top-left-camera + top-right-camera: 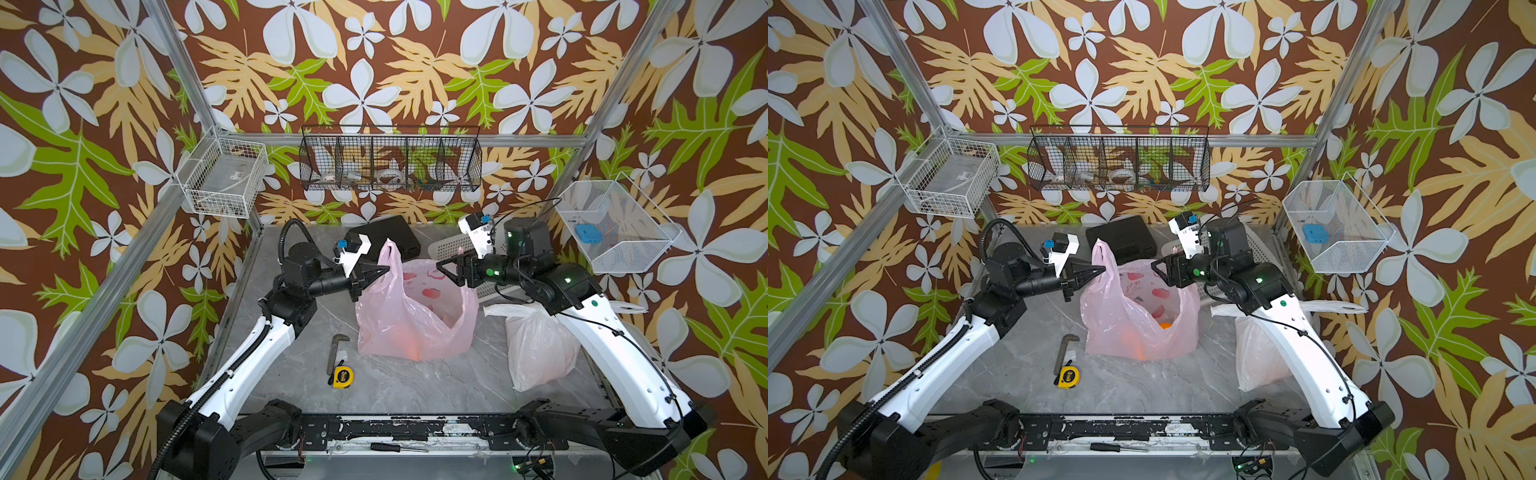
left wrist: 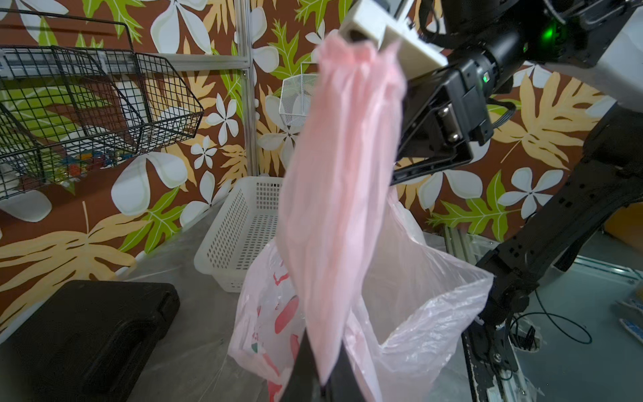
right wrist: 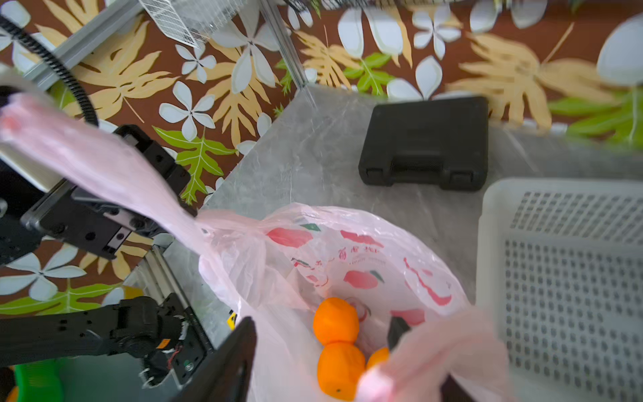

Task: Place the oranges into plastic bags & tie knots
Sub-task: Adjust the plastic bag at the center of the board.

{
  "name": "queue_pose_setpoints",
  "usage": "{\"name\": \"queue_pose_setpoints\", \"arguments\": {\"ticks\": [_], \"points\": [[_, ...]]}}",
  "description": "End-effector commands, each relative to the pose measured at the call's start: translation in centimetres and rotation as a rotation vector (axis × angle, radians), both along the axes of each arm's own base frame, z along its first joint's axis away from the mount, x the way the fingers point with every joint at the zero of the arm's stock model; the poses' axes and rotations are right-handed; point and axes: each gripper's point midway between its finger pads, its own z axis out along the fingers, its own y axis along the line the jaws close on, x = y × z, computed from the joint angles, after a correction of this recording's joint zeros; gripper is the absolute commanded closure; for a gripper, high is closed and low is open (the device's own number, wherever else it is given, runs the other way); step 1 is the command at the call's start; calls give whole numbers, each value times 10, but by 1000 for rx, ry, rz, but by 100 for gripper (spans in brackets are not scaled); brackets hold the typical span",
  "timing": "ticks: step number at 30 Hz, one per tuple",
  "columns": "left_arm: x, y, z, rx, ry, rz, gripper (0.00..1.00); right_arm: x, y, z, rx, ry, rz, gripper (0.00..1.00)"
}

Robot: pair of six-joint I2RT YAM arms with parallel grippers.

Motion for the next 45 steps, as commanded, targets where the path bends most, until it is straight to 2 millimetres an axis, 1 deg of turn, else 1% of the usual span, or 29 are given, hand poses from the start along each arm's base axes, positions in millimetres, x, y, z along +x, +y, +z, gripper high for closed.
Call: {"name": "queue_pose_setpoints", "arguments": {"ticks": [1,2,4,6,8,10,13,14,16,17,20,24,29,34,37,41,45], "points": [[-5,3,1,34,-64,-65,100,1,-5,57,-51,-366,38,22],[-2,6,2,38,-69,-57,100,-4,-9,58,-88,-419,47,19],[3,9,3,40,-66,-54,100,-6,-20,61,-114,-491,1,14],[5,11,2,48,-63,-61,100,-15,-27,55,-163,-565,6,11],[5,11,0,61,-67,-66,100,-22,-32,48,-182,-603,35,14],[6,12,-2,68,-68,-62,100,-23,-39,43,-159,-625,77,12],[6,13,-3,71,-67,-61,100,-21,-49,42,-90,-643,192,10],[6,13,-3,70,-65,-65,100,-19,-53,43,-68,-632,242,9],[5,13,-4,68,-58,-77,100,-21,-54,46,-36,-616,376,9],[4,12,-4,68,-54,-79,100,-18,-54,46,-41,-606,418,10],[3,12,-5,64,-47,-82,100,-19,-45,51,1,-602,543,11],[3,13,-6,68,-45,-78,100,-7,-38,49,17,-599,589,12],[4,14,-9,82,-41,-67,100,-1,-9,34,-31,-561,655,11],[2,14,-10,87,-45,-69,100,2,-1,33,19,-538,681,11],[3,14,-10,88,-47,-69,100,1,6,29,28,-517,717,11],[3,13,-11,88,-43,-77,100,3,11,16,29,-479,741,13],[2,14,-10,91,-45,-78,100,5,12,4,28,-445,739,16]]}}
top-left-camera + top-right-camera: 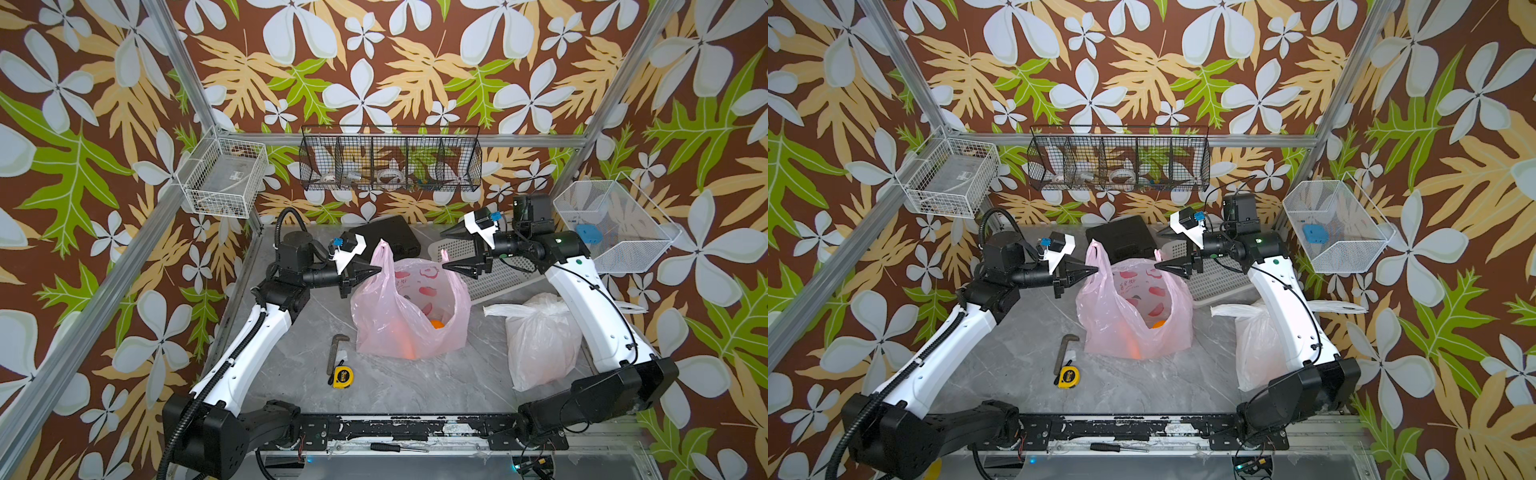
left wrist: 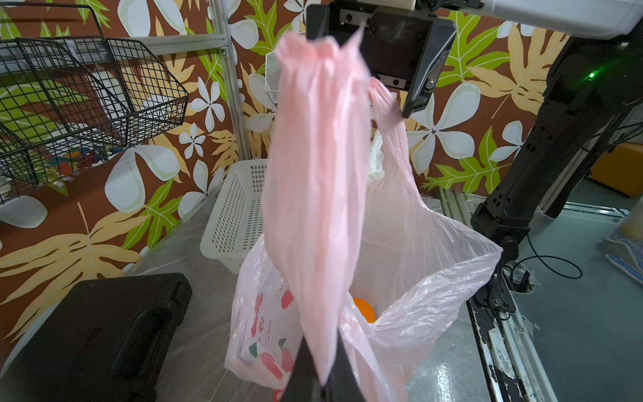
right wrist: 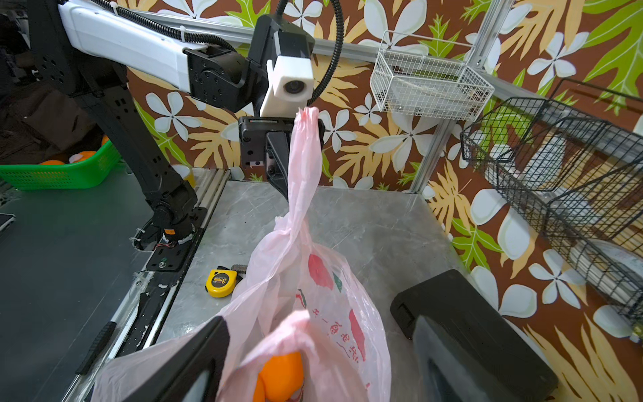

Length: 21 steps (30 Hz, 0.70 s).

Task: Place the oranges into plastic bags & tie knots
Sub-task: Adjust the plastic bag at the center of the board.

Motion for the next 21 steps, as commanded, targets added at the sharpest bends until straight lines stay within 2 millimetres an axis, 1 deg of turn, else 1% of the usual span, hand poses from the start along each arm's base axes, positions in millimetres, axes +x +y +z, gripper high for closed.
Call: {"name": "queue_pose_setpoints", "arguments": {"ticks": [1,4,8,10,12,13,14,16,18,21], "points": [[-2,0,4,-2,-12,-12,100,-1,0,-9,-7,30,6,18],[-2,0,6,-1,-15,-14,100,-1,0,-14,-12,43,7,24],[-3,-1,5,5,-14,-18,100,-4,4,-12,-10,37,22,37],[-3,0,5,5,-14,-18,100,-3,6,-12,-10,37,26,40],[-4,0,5,6,-15,-17,100,-2,7,-10,-10,43,24,46],[-4,0,5,5,-15,-16,100,-1,7,-11,-13,44,18,51],[-5,0,5,5,-15,-15,100,0,7,-10,-14,44,11,60],[-6,0,6,3,-15,-18,100,2,7,-8,-12,41,-12,73],[-12,0,11,-13,-16,-33,100,2,6,1,0,29,-37,83],[-26,-1,26,-51,-19,-80,100,2,0,26,25,-4,-132,90]]}}
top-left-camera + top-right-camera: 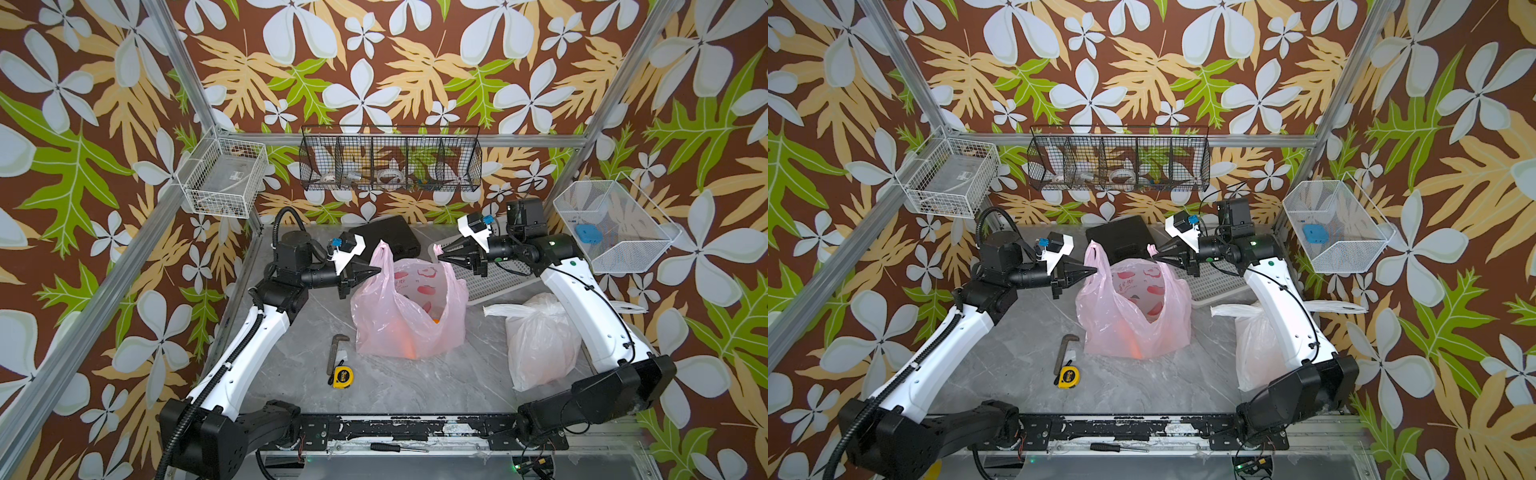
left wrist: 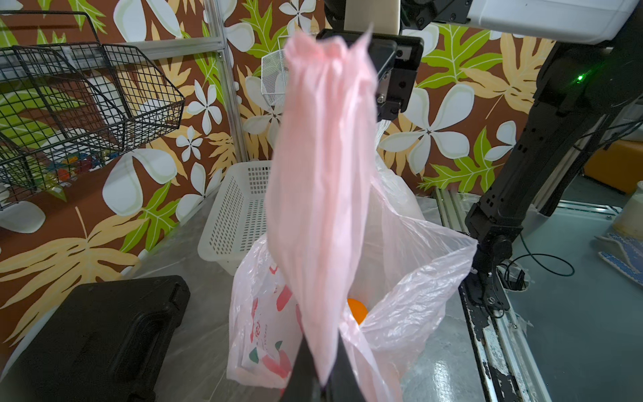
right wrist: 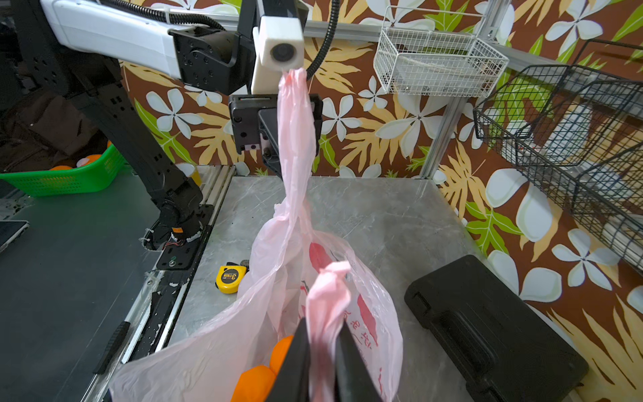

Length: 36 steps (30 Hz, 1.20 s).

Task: Place the oranges into plastic bags & tie knots
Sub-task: Adjust the plastic bag at the center of the board.

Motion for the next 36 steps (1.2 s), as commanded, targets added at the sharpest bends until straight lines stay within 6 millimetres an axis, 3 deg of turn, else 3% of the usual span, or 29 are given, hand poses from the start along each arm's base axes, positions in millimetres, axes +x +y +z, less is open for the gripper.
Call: {"name": "queue_pose_setpoints", "arguments": {"ticks": [1,5,7,11,14,15,19,24,29,36], "points": [[-21,-2,21,-51,-13,-83,100,9,-7,32,39,-47,-143,94],[-49,-1,34,-82,-4,-167,100,10,-30,67,96,-54,-397,100],[-60,1,36,-80,-4,-183,100,-4,-36,77,122,-23,-443,100],[-67,2,39,-69,-1,-189,100,-41,-28,82,98,-32,-489,100],[-56,3,33,-47,14,-138,100,-59,-19,82,129,-6,-477,100],[-51,2,30,-42,25,-129,96,-58,-18,78,151,25,-481,100],[-38,-2,16,-50,85,-111,63,-40,-14,47,151,119,-522,100],[-23,-1,15,-94,33,57,36,-32,-4,28,126,160,-497,100],[-8,11,24,-163,-10,216,34,-36,-1,35,134,150,-464,100],[-11,9,19,-244,-51,351,33,-35,0,34,128,162,-463,100]]}}
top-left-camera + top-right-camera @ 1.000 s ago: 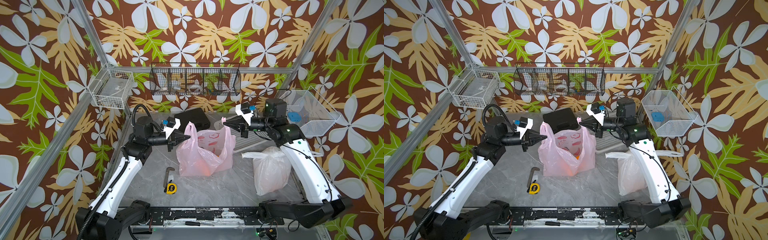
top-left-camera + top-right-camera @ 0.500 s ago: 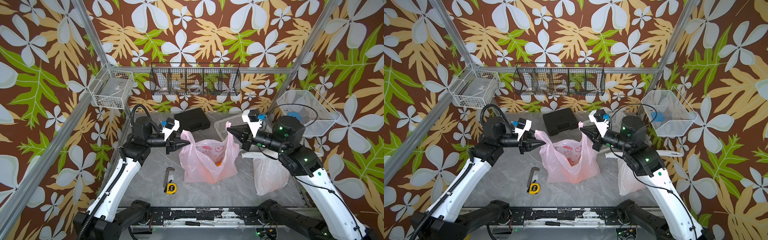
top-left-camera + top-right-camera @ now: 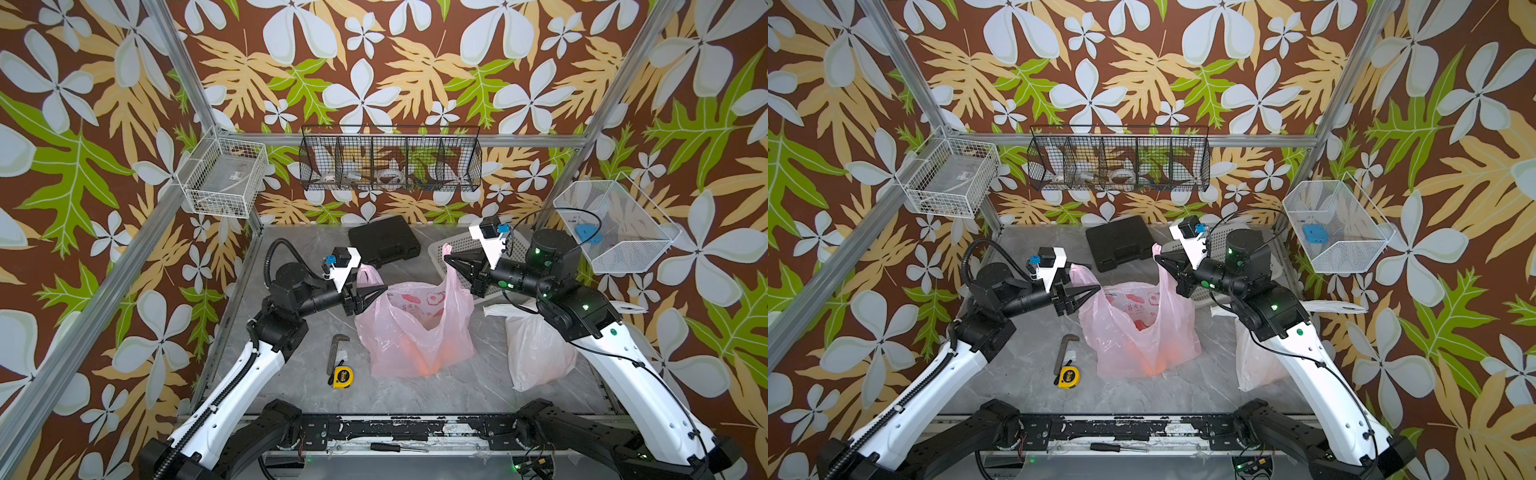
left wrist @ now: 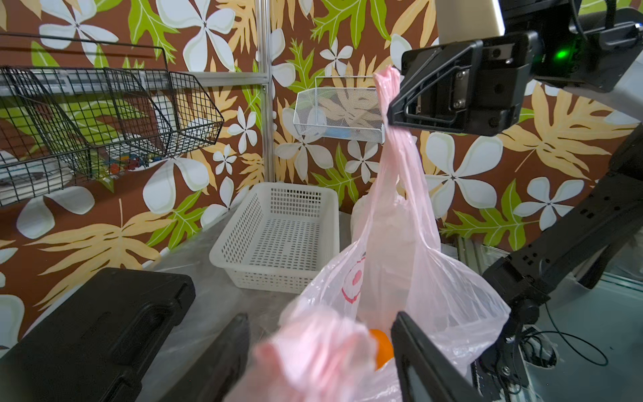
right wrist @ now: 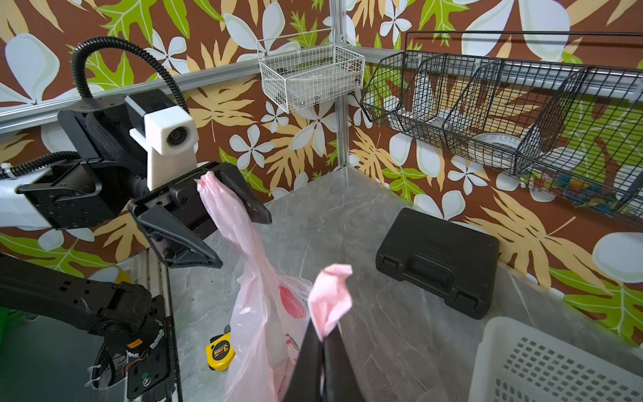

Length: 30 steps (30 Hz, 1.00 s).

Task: Place the oranges into plastic bags & tie knots
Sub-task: Adjust the plastic bag at the center of the board.

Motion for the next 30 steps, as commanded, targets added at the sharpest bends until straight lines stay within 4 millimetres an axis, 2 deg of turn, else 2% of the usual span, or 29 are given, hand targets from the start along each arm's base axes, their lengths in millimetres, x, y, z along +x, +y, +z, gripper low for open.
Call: {"name": "queue_pose_setpoints", "arguments": {"ticks": [1,5,9,13,14,17,22,23,27,30], "points": [[14,16,13,-95,-53,158,33,-2,2,9,20,-23,13,100],[21,27,-8,-126,-15,236,34,-3,2,12,19,-24,18,100],[20,25,-18,-158,15,232,37,-2,2,10,15,-15,16,100],[17,28,-26,-173,24,265,36,1,1,6,12,-4,2,100],[15,29,-28,-175,30,275,35,2,1,6,10,-3,-3,100],[10,30,-31,-162,28,331,19,4,0,5,6,3,-14,100],[13,42,-37,-137,56,497,13,6,0,1,1,16,-20,100],[13,43,-38,-135,56,507,2,7,1,1,1,16,-18,100],[14,43,-41,-130,76,569,0,7,1,-1,0,24,-16,100],[10,35,-44,-121,85,582,0,7,2,-1,0,25,-14,100]]}}
